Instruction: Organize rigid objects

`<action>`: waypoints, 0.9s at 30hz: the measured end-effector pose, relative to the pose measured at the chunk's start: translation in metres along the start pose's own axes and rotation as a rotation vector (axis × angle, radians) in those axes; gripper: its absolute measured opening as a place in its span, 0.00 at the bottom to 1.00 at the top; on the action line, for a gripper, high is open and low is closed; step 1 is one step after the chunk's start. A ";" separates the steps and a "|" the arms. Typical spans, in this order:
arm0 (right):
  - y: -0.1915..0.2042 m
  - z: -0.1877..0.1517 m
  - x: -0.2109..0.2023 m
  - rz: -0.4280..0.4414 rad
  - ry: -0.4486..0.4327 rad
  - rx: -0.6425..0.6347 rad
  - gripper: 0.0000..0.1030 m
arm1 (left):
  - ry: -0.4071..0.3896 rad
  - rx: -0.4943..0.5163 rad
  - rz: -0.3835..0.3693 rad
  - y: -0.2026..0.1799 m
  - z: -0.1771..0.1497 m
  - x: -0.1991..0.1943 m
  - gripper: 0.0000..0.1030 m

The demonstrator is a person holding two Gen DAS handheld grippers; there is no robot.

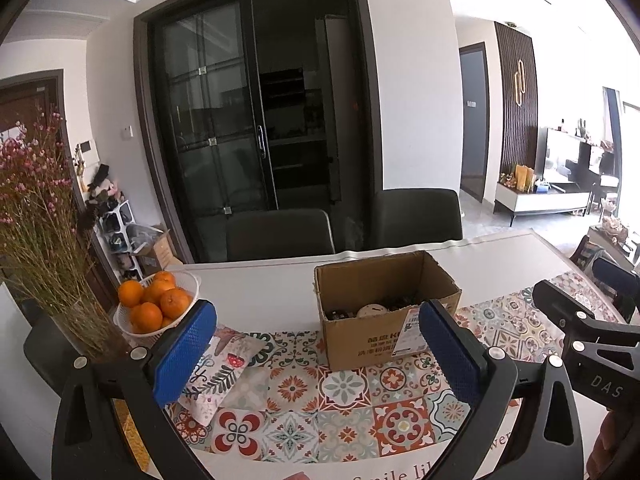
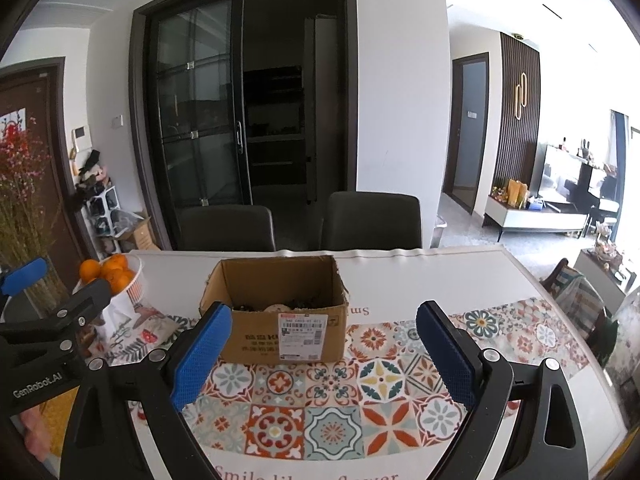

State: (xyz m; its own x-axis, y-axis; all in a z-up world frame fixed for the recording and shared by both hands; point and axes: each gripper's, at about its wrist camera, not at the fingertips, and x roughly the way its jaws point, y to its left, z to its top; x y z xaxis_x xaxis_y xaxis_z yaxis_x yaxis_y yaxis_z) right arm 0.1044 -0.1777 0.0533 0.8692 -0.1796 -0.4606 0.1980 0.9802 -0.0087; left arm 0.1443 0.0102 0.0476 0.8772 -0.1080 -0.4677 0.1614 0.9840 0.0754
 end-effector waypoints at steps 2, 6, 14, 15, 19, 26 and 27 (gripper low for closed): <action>0.000 0.001 -0.003 0.001 -0.003 0.000 0.91 | -0.007 -0.002 -0.002 0.000 0.000 -0.003 1.00; 0.000 0.001 -0.004 0.005 -0.006 -0.002 0.91 | -0.016 -0.003 0.003 0.000 0.001 -0.006 1.00; 0.001 0.001 -0.006 0.008 -0.011 -0.006 0.91 | -0.022 -0.004 0.008 -0.001 0.002 -0.009 1.00; 0.001 0.001 -0.006 0.009 -0.013 -0.006 0.91 | -0.022 -0.004 0.007 0.000 0.002 -0.009 1.00; 0.002 0.001 -0.007 0.013 -0.015 -0.009 0.91 | -0.023 -0.004 0.008 0.000 0.002 -0.009 1.00; 0.003 0.000 -0.009 0.011 -0.018 -0.010 0.91 | -0.027 -0.003 0.009 -0.001 0.003 -0.011 1.00; 0.002 0.000 -0.009 0.013 -0.020 -0.009 0.91 | -0.026 -0.004 0.009 -0.001 0.003 -0.011 1.00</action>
State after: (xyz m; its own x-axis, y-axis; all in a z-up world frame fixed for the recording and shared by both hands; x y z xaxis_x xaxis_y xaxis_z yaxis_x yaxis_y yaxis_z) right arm 0.0967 -0.1738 0.0575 0.8804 -0.1686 -0.4432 0.1826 0.9831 -0.0112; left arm 0.1357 0.0103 0.0558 0.8903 -0.1028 -0.4437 0.1518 0.9855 0.0764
